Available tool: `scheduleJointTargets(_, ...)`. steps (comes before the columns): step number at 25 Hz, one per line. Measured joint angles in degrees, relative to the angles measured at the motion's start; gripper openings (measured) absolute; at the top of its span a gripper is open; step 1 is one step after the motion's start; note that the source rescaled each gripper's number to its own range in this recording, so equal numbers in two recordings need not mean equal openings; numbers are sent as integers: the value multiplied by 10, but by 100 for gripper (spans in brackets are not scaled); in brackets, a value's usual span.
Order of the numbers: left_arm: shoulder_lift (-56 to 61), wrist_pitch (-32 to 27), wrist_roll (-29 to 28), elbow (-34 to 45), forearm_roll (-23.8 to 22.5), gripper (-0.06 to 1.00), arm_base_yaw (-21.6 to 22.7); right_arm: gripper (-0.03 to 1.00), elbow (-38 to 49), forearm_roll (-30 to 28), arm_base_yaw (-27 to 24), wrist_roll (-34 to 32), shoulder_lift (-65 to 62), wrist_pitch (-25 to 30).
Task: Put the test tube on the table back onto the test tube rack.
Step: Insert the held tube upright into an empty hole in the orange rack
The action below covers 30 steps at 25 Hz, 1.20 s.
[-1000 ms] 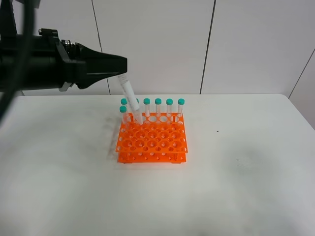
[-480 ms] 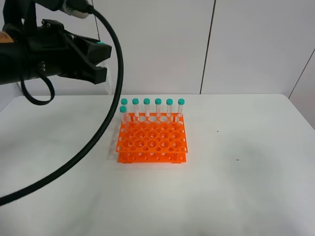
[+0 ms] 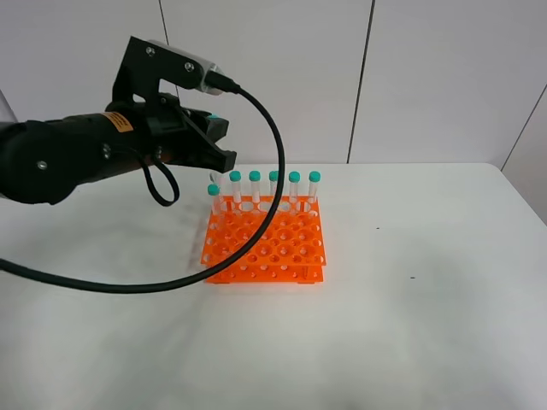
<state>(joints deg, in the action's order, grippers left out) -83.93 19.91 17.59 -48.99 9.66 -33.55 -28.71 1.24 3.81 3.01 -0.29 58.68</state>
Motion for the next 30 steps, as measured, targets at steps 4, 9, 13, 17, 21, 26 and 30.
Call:
scheduleJointTargets(4, -26, 18, -107, 0, -125, 0, -10, 91, 0, 0, 0, 0, 0, 0)
scheduleJointTargets(9, -86, 37, -145, -9, -181, 0, 0, 91, 0, 0, 0, 0, 0, 0)
scheduleJointTargets(13, -127, 76, -148, -32, -180, 0, 17, 91, 0, 0, 0, 0, 0, 0)
scheduleJointTargets(17, -164, 106, -151, -55, -174, 0, 34, 91, 0, 0, 0, 0, 0, 0)
scheduleJointTargets(21, -186, 125, -176, -57, -174, 0, 55, 91, 0, 0, 0, 0, 0, 0)
scheduleJointTargets(26, -194, 152, -187, -48, -174, 0, 72, 91, 0, 0, 0, 0, 0, 0)
scheduleJointTargets(30, -214, 168, -187, -40, -174, 0, 75, 91, 0, 0, 0, 0, 0, 0)
